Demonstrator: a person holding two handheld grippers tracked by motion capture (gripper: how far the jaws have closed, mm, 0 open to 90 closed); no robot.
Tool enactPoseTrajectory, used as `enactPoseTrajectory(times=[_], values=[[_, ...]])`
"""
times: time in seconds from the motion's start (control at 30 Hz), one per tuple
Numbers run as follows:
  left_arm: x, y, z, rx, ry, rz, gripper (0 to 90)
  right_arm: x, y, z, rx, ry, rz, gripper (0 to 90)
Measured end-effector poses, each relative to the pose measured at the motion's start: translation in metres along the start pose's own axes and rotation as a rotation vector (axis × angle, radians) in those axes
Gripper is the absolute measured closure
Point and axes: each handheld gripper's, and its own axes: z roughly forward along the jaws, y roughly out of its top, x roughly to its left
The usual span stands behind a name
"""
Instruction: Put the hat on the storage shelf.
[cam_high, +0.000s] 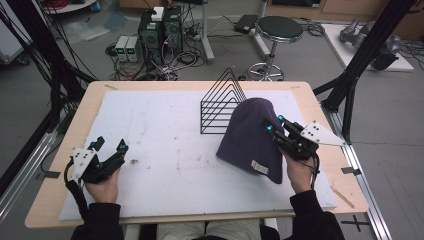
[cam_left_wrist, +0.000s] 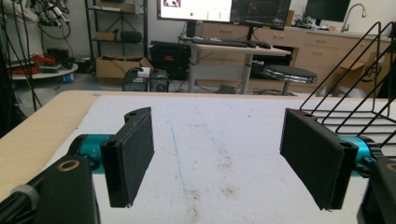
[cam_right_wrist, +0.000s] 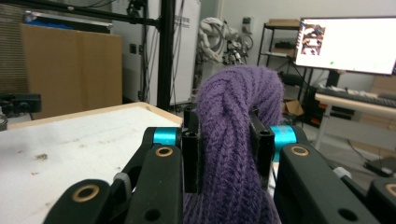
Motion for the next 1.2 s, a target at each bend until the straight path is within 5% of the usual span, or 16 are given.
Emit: enactPoseTrajectory(times=[0.43, 0.63, 0.73, 1.2], values=[[-0.001, 0.001, 0.002, 0.0, -0.065, -0.029, 25.5, 0.019, 0.025, 0.029, -0.057, 0.074, -0.057, 72.4], [-0.01, 0.013, 0.009, 0.014, -0.236, -0.106, 19.7, 0.024, 0.038, 0.04, -0.084, 0.11, -0.07, 72.4], [-0.018, 0.02, 0.013, 0.022, -0.317, -0.101, 20.5, 0.026, 0.045, 0.048, -0.094, 0.13, -0.077, 72.4], [-0.025, 0.029, 0.023, 0.062, -0.489, -0.132, 20.2, 0.051, 0.071, 0.082, -0.116, 0.198, -0.113, 71.2]])
